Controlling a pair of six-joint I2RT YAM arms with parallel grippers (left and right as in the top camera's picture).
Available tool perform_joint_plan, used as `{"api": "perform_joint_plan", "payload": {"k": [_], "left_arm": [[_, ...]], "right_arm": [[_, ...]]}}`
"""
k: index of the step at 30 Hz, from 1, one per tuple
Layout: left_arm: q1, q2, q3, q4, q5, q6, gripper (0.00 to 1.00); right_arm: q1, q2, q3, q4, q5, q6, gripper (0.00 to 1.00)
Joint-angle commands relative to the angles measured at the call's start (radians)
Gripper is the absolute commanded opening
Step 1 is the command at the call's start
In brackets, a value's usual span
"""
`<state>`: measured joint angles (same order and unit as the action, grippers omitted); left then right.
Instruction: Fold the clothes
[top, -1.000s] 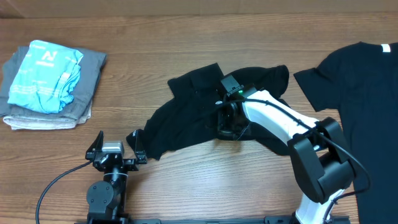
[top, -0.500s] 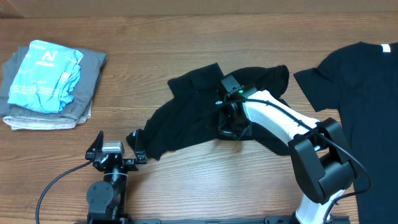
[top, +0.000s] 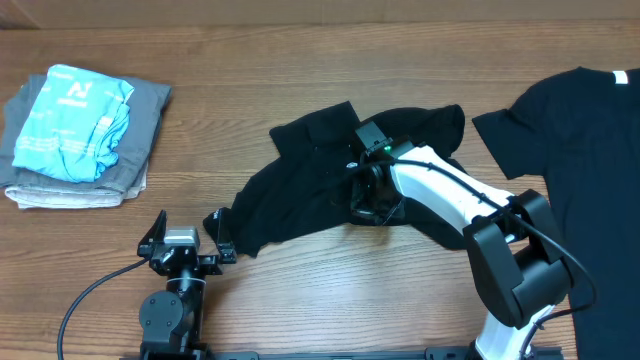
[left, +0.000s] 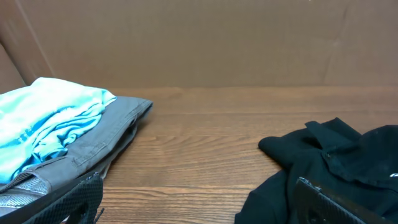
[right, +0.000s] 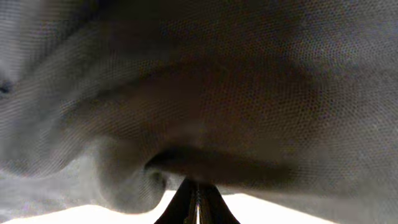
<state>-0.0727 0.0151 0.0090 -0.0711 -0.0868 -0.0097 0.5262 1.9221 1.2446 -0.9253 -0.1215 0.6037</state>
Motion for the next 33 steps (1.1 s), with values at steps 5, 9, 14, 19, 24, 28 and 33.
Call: {"api": "perform_joint_plan", "payload": {"k": [5,9,14,19,24,28,33], "left_arm": [[-0.008,-0.01,-0.004,0.002,0.002,-0.016,1.0],[-0.008,-0.01,-0.004,0.002,0.002,-0.016,1.0],[-0.008,-0.01,-0.004,0.002,0.002,-0.016,1.0],[-0.008,-0.01,-0.004,0.002,0.002,-0.016,1.0],[-0.008,-0.01,-0.004,0.002,0.002,-0.016,1.0],[-0.008,-0.01,-0.004,0.002,0.002,-0.016,1.0],[-0.008,-0.01,-0.004,0.002,0.002,-0.016,1.0]], "right_arm": [[0.006,-0.03,-0.097,0.088,0.016,0.018,0.05],[0.006,-0.03,-0.105,0.075,0.016,0.018,0.05],[0.002,-0.03,-0.107,-0.065,0.025,0.019,0.06],[-0.014,-0.03,-0.106,-0.204,0.062,0.019,0.1],[-0.053,-0.031,-0.106,-0.275,0.08,0.016,0.1],[-0.08,-0.043,-0.082,-0.265,0.008,-0.079,0.07],[-0.076,-0.096,-0.056,-0.203,-0.146,-0.118,0.07]]}}
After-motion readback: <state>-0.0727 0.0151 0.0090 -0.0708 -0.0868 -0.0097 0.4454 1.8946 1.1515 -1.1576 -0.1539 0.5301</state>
